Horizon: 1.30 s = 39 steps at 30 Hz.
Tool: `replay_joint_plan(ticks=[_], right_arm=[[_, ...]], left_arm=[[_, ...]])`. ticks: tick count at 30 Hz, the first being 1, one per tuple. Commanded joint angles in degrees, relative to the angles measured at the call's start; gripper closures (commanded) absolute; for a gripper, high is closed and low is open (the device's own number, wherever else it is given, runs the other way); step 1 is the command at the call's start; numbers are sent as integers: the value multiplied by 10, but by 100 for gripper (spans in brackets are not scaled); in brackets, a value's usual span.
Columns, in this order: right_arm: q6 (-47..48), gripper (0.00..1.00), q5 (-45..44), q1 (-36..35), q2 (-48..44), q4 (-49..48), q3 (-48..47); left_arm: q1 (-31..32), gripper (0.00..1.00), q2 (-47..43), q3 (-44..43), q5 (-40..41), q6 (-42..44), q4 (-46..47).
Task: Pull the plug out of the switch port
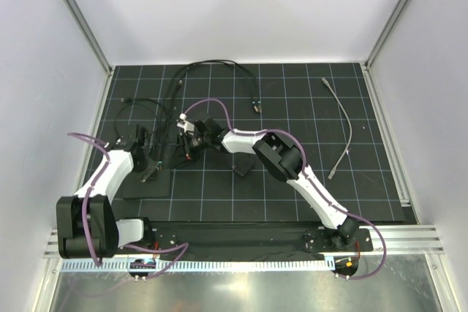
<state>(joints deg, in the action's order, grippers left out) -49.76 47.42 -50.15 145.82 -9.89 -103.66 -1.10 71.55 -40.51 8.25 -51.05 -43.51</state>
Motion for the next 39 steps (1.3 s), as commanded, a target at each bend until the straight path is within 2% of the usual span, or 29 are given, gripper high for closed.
replay_joint_plan(ticks=[1, 6, 13, 30, 39], right_arm=[[-44, 63, -3, -4, 22, -56, -50], [-49, 56, 7, -12, 54, -52, -91], [-46, 56, 0, -18, 79, -40, -113], [-45, 61, -4, -36, 108, -3, -136], [-49, 66, -57, -45, 116, 43, -136]], left_arm=[[0, 92, -20, 25, -10, -18, 13], [0, 96, 11, 32, 1, -29, 2], [0, 99, 22, 50, -8, -39, 18], [0, 100, 25, 51, 4, -39, 18], [0, 100, 29, 48, 5, -41, 16]])
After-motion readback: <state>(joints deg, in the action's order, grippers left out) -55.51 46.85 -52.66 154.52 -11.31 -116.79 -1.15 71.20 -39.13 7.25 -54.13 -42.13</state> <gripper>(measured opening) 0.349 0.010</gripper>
